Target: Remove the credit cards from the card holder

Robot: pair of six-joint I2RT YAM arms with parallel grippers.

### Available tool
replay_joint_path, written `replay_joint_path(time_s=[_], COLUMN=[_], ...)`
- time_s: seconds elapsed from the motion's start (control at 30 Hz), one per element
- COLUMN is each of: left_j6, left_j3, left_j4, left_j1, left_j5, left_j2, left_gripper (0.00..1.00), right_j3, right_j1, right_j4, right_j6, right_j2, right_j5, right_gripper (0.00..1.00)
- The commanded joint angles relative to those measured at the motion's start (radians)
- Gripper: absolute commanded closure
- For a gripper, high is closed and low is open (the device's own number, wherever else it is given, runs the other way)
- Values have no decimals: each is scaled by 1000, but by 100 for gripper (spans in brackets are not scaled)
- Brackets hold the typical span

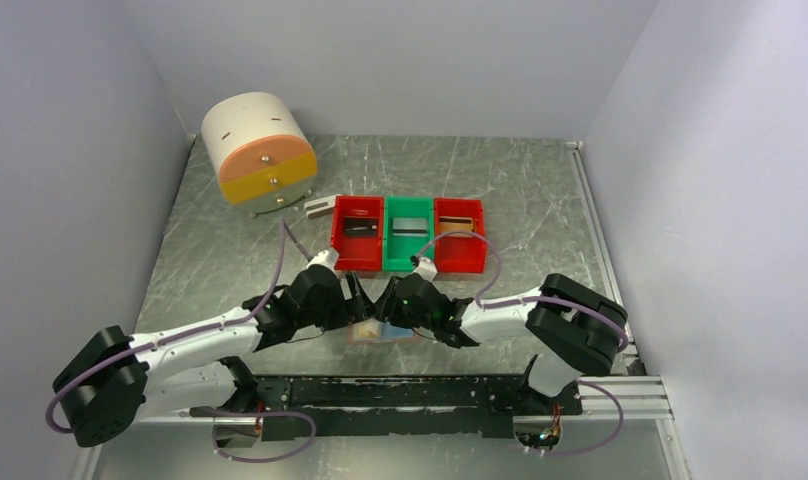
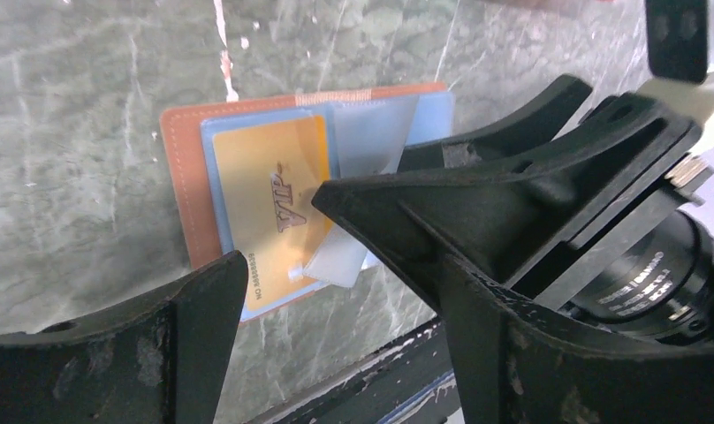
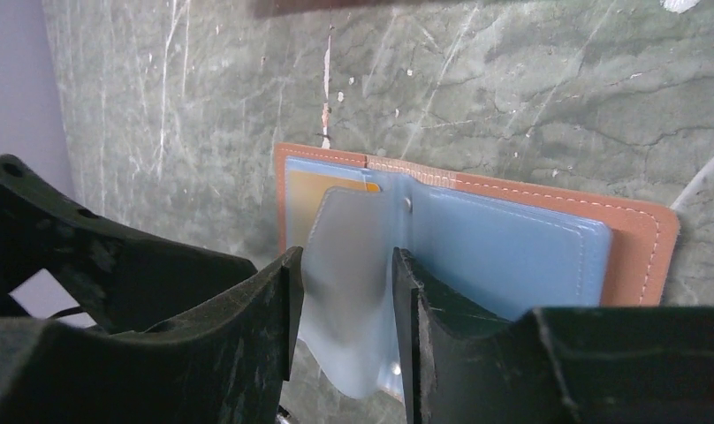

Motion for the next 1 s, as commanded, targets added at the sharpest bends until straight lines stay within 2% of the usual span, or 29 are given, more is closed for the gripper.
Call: replay_joint_path(time_s=[0.0,0.1,0.17,0.33,0.53,0.83,0.97], left_j6=[-25,-49,-71,-102,-74,-39,-25], left_j3=[-41,-73,-99,-175,-180,-191,-180], left_j4=[159,185,195,274,292,444,475], left_j1=[3,8,11,31,41,54,54], left_j5=[93,91,81,95,117,224,254], left_j2=[20,20,6,-17,8,106,136], left_gripper=[21,32,45,45,46,55,64], right_j3=[-45,-46,-46,-47,-46,-40,-37], right_j1=[-13,-17,-19,-22,-23,-22,-22], right_j4=[-80,-88,-88,-83,-86,-89,-91], right_j6=[12,18,19,18,19,21,14], right_j2=[20,24,29,27,23,27,16], right_j5=[-18,-16,-21,-24,-22,-27,-30], right_gripper=[54,54,54,54,54,54,54])
